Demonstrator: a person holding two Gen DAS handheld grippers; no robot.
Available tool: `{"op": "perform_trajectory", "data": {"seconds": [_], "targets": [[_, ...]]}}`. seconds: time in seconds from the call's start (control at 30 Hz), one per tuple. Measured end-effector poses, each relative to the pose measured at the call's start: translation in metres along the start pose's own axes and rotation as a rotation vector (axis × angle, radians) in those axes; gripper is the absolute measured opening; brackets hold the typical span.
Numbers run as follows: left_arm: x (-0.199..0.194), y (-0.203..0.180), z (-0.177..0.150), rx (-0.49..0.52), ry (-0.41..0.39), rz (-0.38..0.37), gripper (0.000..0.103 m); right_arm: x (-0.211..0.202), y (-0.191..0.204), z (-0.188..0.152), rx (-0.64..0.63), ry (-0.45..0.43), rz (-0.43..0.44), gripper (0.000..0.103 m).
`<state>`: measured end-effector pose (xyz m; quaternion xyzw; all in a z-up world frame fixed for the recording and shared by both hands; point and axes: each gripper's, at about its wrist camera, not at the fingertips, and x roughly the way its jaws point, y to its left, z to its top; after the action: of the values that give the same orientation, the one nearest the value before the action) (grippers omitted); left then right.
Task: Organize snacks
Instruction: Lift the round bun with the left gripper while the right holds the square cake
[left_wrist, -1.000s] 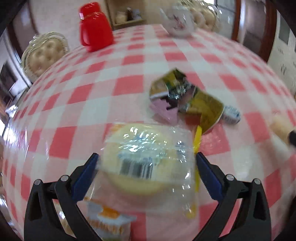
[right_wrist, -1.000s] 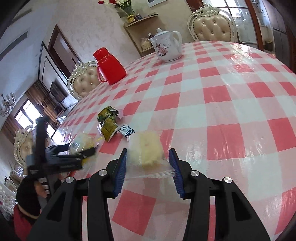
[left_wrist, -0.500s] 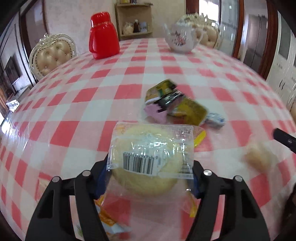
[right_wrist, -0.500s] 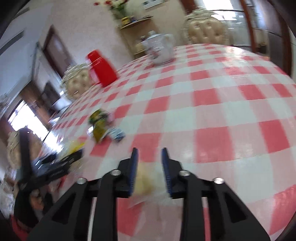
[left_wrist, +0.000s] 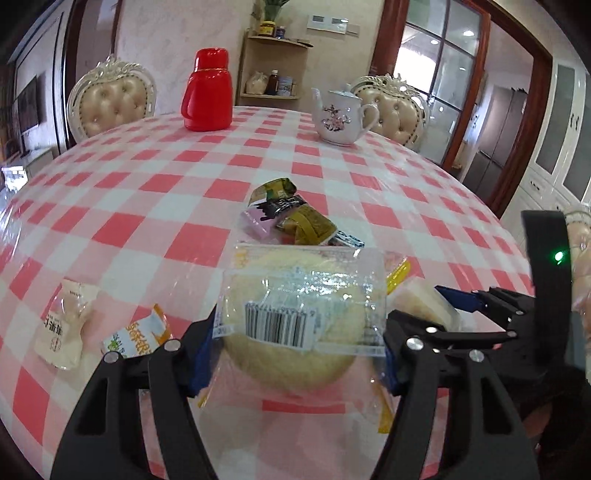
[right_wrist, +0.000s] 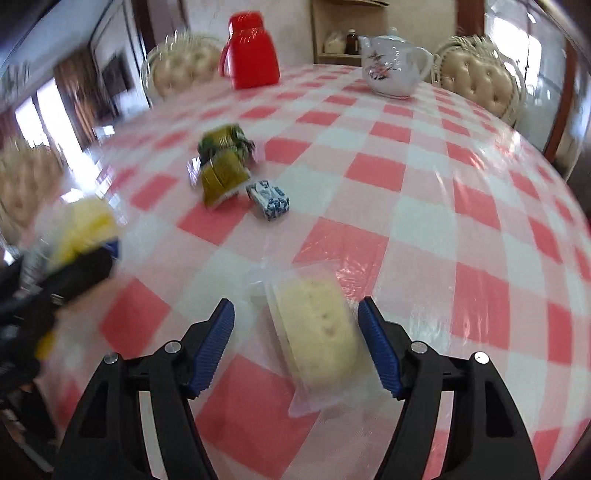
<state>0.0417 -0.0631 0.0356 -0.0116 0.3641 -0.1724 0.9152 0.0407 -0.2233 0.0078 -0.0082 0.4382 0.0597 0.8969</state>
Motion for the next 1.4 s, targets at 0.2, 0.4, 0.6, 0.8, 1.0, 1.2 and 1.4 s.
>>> {"op": "perform_trajectory", "data": {"seconds": [0.2,0.4,0.6,0.8,1.0,1.2,1.4], "targets": [[0.003,0.000,-0.001,0.013,0.014,-0.007,0.068,-0.018,-0.002,-0.012,-0.007,-0.037,-0.007,0.034],[0.002,-0.005,-0.003,0.034,0.005,-0.010,0.068,-0.075,-0.011,-0.050,0.175,-0.182,0.117,0.035],[-0.015,-0.020,-0.023,0.069,-0.014,0.002,0.068,-0.087,-0.019,-0.080,0.244,-0.174,0.127,0.035],[-0.051,-0.028,-0.047,0.036,-0.080,0.002,0.068,-0.108,-0.015,-0.098,0.236,-0.198,0.147,0.035],[-0.080,-0.050,-0.067,0.066,-0.115,0.005,0.068,-0.130,-0.006,-0.109,0.217,-0.230,0.161,0.035],[-0.101,-0.057,-0.080,0.096,-0.114,0.039,0.068,-0.140,-0.002,-0.123,0.213,-0.234,0.176,0.035],[-0.121,-0.054,-0.097,0.110,-0.110,0.068,0.068,-0.144,0.009,-0.132,0.201,-0.236,0.200,0.035]]}}
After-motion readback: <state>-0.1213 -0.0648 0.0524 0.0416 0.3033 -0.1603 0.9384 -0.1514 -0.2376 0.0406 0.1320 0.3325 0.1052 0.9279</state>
